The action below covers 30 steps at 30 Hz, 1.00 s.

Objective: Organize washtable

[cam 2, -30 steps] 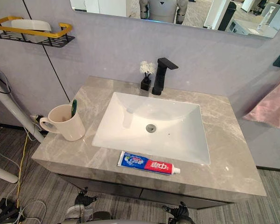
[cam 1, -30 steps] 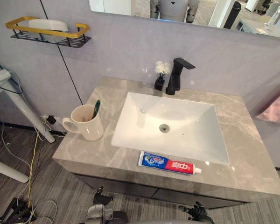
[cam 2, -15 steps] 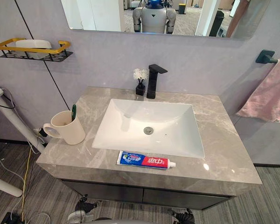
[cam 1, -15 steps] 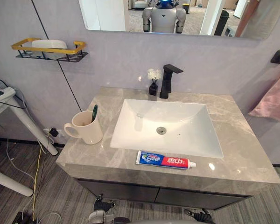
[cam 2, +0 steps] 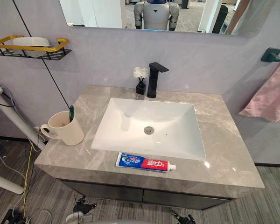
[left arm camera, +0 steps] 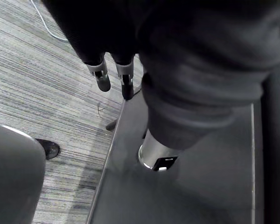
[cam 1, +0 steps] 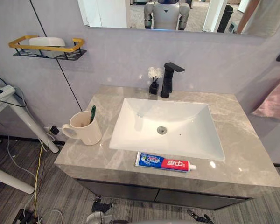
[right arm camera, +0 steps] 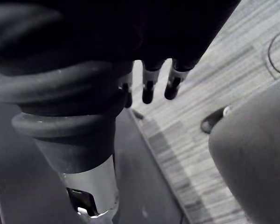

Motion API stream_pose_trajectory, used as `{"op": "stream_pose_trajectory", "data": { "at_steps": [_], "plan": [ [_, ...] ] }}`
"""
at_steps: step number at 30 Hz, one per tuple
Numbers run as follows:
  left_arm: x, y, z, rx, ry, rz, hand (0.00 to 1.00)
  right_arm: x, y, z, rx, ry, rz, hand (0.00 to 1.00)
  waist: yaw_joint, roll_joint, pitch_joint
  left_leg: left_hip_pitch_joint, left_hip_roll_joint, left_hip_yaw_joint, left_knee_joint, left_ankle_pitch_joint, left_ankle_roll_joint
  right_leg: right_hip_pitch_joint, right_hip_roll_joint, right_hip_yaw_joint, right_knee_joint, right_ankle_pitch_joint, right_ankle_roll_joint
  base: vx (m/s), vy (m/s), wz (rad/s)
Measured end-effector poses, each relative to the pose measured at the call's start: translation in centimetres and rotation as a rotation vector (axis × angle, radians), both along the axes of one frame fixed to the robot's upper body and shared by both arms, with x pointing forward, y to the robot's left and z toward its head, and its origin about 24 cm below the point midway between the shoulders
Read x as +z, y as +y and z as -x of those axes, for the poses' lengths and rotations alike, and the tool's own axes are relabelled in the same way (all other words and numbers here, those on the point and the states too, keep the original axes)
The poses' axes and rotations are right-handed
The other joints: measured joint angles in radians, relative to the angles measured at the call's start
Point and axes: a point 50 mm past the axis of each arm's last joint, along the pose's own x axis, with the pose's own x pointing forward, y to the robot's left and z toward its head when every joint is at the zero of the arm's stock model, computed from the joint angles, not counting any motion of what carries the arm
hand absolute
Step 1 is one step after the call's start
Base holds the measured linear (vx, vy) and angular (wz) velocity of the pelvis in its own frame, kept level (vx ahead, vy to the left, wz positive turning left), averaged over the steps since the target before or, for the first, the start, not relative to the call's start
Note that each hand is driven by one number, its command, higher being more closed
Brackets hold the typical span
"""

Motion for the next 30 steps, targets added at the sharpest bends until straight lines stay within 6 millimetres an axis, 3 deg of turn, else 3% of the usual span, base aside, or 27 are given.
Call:
{"op": "stream_pose_trajectory", "data": {
  "at_steps": [7, 13, 15, 16, 18, 19, 22, 24, 27, 30],
  "plan": [
    [-0.1, 0.5, 0.5, 0.055, 0.007, 0.001, 0.0, 1.7, -6.1, 0.4, -0.17, -0.036, 0.166, 0.0, -0.003, -0.014, 0.003, 0.046, -0.008, 0.001, -0.066, 0.023, 0.005, 0.01, -0.005, 0.0, 0.0, 0.003, 0.005, 0.01, 0.0, -0.03],
    [-0.1, 0.7, 0.7, 0.066, 0.01, 0.0, 0.0, 5.6, -11.8, -0.8, -0.27, -0.16, 0.4, 0.0, -0.008, -0.014, 0.004, 0.061, -0.008, 0.001, -0.103, 0.039, 0.007, 0.011, -0.003, 0.0, 0.003, 0.013, 0.004, -0.03, -0.012, -0.01],
    [-0.1, 0.7, 0.8, 0.065, 0.01, -0.002, 0.0, 7.0, -12.8, -1.5, -0.265, -0.203, 0.461, 0.0, -0.014, -0.012, 0.004, 0.06, -0.008, 0.001, -0.104, 0.04, 0.007, 0.011, -0.004, -0.001, 0.005, 0.015, 0.004, -0.06, -0.019, 0.01],
    [-0.1, 0.7, 1.0, 0.063, 0.014, -0.003, 0.0, 9.1, -13.9, -2.9, -0.259, -0.282, 0.548, 0.0, -0.031, -0.009, 0.004, 0.059, -0.008, 0.002, -0.105, 0.04, 0.007, 0.01, -0.004, 0.0, 0.01, 0.015, 0.004, -0.09, -0.024, -0.02],
    [-0.1, 0.6, 1.1, 0.054, 0.016, -0.003, 0.0, 11.7, -14.8, -4.0, -0.229, -0.342, 0.664, 0.0, -0.04, -0.001, 0.005, 0.061, -0.007, 0.004, -0.107, 0.04, 0.007, 0.007, -0.003, 0.0, 0.02, 0.015, 0.004, -0.09, -0.022, -0.03],
    [-0.1, 0.2, 1.0, 0.039, 0.005, 0.002, 0.0, 14.0, -15.4, -4.3, -0.207, -0.39, 0.762, 0.0, -0.049, 0.004, 0.005, 0.062, -0.007, 0.004, -0.118, 0.034, 0.005, 0.002, -0.003, 0.0, 0.022, 0.015, 0.004, -0.08, -0.023, -0.01],
    [0.0, -0.2, 1.1, 0.031, -0.001, 0.007, 0.0, 18.2, -16.2, -4.6, -0.2, -0.473, 0.939, 0.0, -0.058, 0.013, 0.007, 0.061, -0.007, 0.004, -0.131, 0.035, 0.003, -0.008, -0.003, 0.0, 0.022, 0.014, 0.004, -0.05, -0.025, -0.07],
    [0.0, -0.6, 1.0, 0.012, -0.006, 0.008, 0.0, 22.9, -16.9, -4.0, -0.239, -0.548, 1.142, 0.0, -0.058, 0.015, 0.006, 0.065, -0.003, 0.002, -0.13, 0.037, 0.0, -0.007, -0.003, -0.002, 0.022, 0.011, 0.003, -0.04, -0.032, 0.0],
    [0.1, -0.7, 0.8, -0.011, -0.015, 0.001, 0.0, 26.6, -16.8, -3.7, -0.266, -0.609, 1.314, 0.0, -0.059, 0.008, 0.004, 0.069, -0.001, 0.001, -0.133, 0.042, -0.007, -0.006, -0.002, -0.005, 0.025, -0.001, 0.002, -0.03, -0.045, 0.01],
    [0.1, -0.7, 1.0, -0.026, -0.009, -0.001, 0.0, 27.8, -16.3, -4.1, -0.255, -0.646, 1.366, 0.0, -0.058, 0.006, 0.0, 0.078, -0.002, -0.007, -0.132, 0.05, -0.009, -0.006, -0.002, -0.011, 0.037, -0.008, 0.002, 0.01, -0.034, 0.05]
  ]
}}
